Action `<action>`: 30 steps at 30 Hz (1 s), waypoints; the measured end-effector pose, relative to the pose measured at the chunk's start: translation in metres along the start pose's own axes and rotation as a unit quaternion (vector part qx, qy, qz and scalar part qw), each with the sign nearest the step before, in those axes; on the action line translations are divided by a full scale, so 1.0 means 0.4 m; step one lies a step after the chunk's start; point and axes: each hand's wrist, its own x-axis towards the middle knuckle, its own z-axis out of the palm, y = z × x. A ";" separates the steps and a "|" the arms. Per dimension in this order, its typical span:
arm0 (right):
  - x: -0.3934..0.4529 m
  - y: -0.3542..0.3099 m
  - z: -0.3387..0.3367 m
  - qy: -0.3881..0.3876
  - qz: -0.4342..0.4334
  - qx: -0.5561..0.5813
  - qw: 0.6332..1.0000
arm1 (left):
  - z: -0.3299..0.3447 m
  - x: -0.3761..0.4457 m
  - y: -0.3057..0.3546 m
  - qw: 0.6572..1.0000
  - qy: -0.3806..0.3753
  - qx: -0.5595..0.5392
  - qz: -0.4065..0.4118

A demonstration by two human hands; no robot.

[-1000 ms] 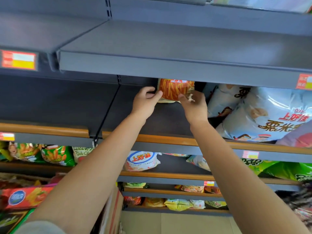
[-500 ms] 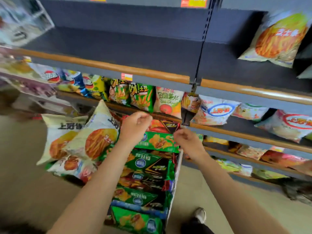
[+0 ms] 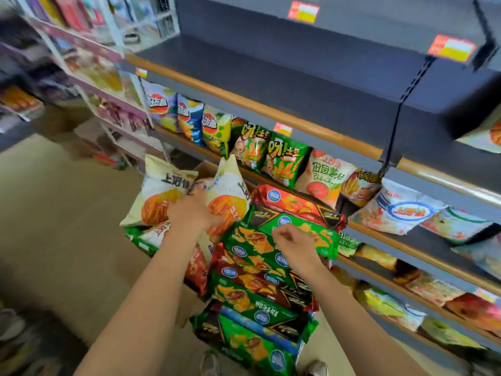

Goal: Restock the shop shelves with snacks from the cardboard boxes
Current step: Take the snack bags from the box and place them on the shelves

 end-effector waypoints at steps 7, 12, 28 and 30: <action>-0.022 -0.054 0.056 -0.006 -0.007 -0.022 1.000 | 0.014 0.035 -0.048 0.997 -0.049 -0.039 0.042; -0.033 -0.084 0.074 0.009 -0.013 -0.002 1.000 | 0.040 0.011 -0.084 0.992 0.014 -0.114 0.052; -0.067 -0.134 0.132 -0.010 0.004 0.024 1.000 | 0.073 -0.048 -0.148 0.845 0.304 -0.417 0.138; -0.071 -0.137 0.122 -0.003 -0.001 0.029 1.000 | 0.033 -0.069 -0.144 0.814 0.346 -0.440 0.155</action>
